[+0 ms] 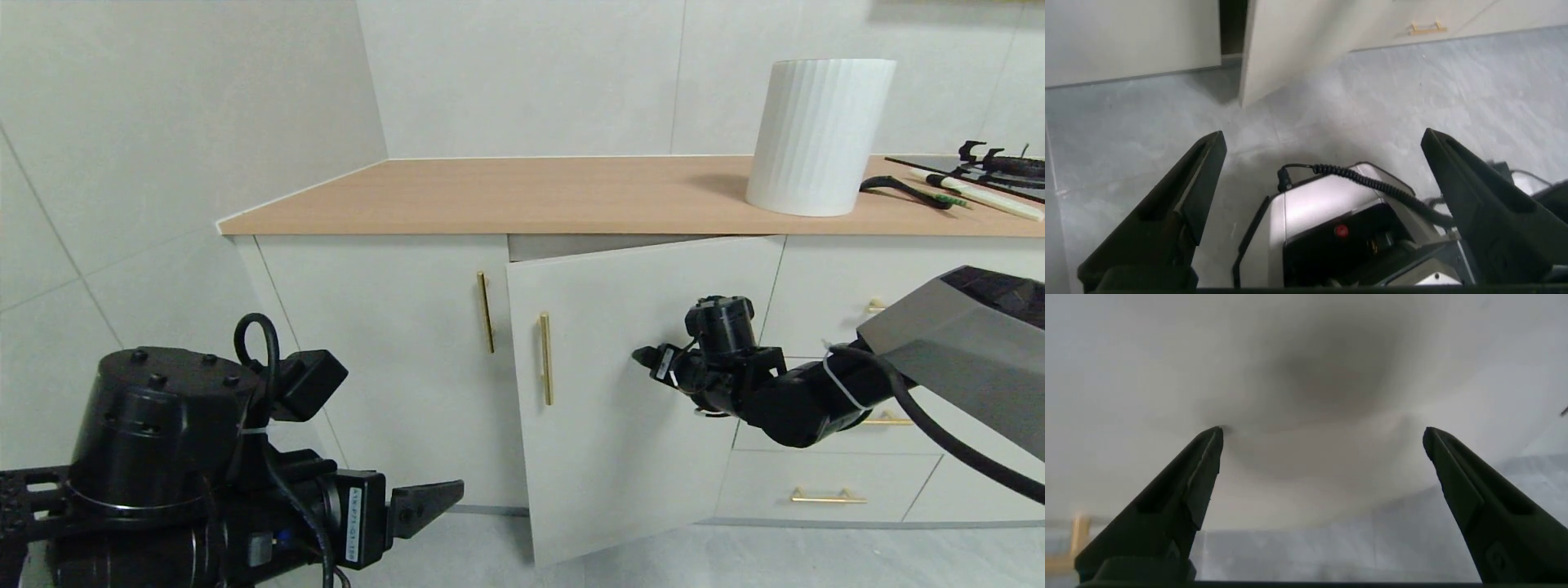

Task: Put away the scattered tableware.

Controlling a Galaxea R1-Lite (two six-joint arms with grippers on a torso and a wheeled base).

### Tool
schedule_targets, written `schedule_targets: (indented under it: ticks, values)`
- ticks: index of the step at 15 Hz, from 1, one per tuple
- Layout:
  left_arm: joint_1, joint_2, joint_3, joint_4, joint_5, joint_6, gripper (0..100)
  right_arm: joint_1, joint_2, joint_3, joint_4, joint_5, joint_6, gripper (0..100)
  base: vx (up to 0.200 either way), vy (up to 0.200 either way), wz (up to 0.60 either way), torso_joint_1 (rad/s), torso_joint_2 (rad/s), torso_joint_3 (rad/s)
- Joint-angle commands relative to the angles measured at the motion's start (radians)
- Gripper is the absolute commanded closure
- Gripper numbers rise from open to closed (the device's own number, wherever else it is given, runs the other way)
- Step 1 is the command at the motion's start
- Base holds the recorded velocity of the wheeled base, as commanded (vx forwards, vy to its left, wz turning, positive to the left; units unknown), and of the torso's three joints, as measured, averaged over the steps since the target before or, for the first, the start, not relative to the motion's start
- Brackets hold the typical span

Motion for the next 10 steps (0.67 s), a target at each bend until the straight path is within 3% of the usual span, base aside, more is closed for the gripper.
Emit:
schedule_targets:
  ticks: [1,10]
  values:
    - [0.000,0.001,0.000,0.000,0.000,0.000,0,-0.003,0.024,-0.039,-0.002,-0.026,0.020,0,0.000,0.000,0.00,0.000,0.00,0.000]
    - [0.000,0.006,0.001,0.000,-0.001,-0.002,0,-0.040,0.134,-0.188,-0.002,-0.153,0.056,0,0.000,0.000,0.00,0.000,0.00,0.000]
